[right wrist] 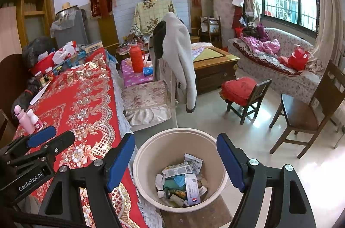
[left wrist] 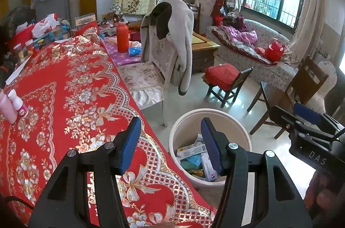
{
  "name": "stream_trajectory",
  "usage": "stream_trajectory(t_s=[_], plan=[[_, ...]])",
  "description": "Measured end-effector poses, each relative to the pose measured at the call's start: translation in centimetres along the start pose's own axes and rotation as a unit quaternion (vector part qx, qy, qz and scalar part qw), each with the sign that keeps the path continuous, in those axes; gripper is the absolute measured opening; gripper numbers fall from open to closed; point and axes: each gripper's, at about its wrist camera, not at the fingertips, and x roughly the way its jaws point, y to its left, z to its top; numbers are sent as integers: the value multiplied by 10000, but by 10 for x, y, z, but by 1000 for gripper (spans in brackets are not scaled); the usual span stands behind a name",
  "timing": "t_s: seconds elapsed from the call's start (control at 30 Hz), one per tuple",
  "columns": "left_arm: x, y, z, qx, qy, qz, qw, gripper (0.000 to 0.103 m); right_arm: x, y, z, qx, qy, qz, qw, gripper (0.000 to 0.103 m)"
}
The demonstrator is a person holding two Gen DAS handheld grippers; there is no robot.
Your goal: Collect trash
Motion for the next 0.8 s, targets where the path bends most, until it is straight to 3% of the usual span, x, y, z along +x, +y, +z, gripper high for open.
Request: stream_trajectory(t_s=[0.8], plan=[[4, -1, -1, -12, 50, -20, 10000, 56, 8, 3, -8, 13, 144, -15, 9999, 77]])
